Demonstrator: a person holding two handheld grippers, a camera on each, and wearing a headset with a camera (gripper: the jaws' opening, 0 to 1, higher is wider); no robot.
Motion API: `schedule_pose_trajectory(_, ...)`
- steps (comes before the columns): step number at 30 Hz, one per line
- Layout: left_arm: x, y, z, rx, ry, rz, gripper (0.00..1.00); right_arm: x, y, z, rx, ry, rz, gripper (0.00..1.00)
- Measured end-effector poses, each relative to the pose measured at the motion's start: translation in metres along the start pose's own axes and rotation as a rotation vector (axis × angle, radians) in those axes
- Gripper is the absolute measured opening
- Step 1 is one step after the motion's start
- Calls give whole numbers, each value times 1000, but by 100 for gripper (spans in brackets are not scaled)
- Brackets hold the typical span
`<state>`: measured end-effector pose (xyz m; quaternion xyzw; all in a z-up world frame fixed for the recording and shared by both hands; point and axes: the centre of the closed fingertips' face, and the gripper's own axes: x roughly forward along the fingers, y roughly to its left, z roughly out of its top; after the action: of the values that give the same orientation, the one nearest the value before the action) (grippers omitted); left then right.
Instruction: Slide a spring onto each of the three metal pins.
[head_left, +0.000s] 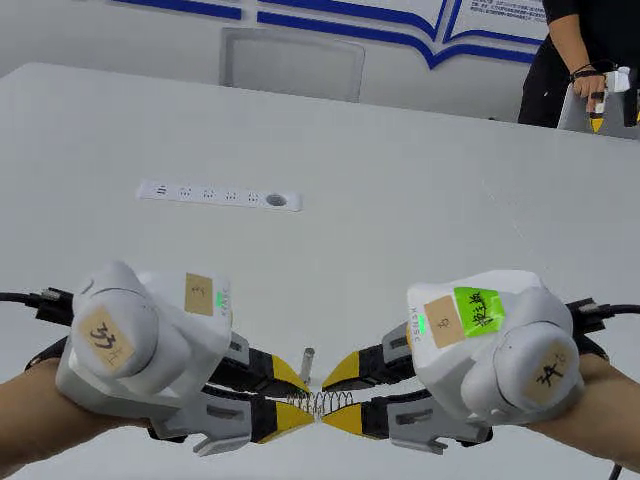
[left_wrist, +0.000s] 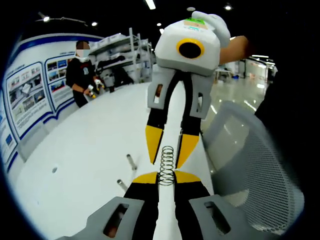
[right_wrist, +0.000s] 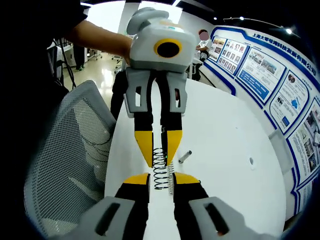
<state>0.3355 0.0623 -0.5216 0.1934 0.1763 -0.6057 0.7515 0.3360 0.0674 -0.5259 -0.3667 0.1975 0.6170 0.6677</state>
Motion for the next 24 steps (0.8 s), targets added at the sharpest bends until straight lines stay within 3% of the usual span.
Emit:
schedule_pose_trajectory(4,-1,-1,-2,9,9,-7,9,0,-4,-7,20,-6,-4,16)
schedule_pose_trajectory(6,-3,3,-1,-6,-3,2,9,0,-2,-4,50,-53,7,12)
schedule_pose_trajectory(14,-3,4,2,-15,-20,1,10,-5,-5,-1,147,-109,22,11)
schedule_pose_trajectory(24,1,5,6,24,-6,12,10,-17,-6,7,153,-151,22,10)
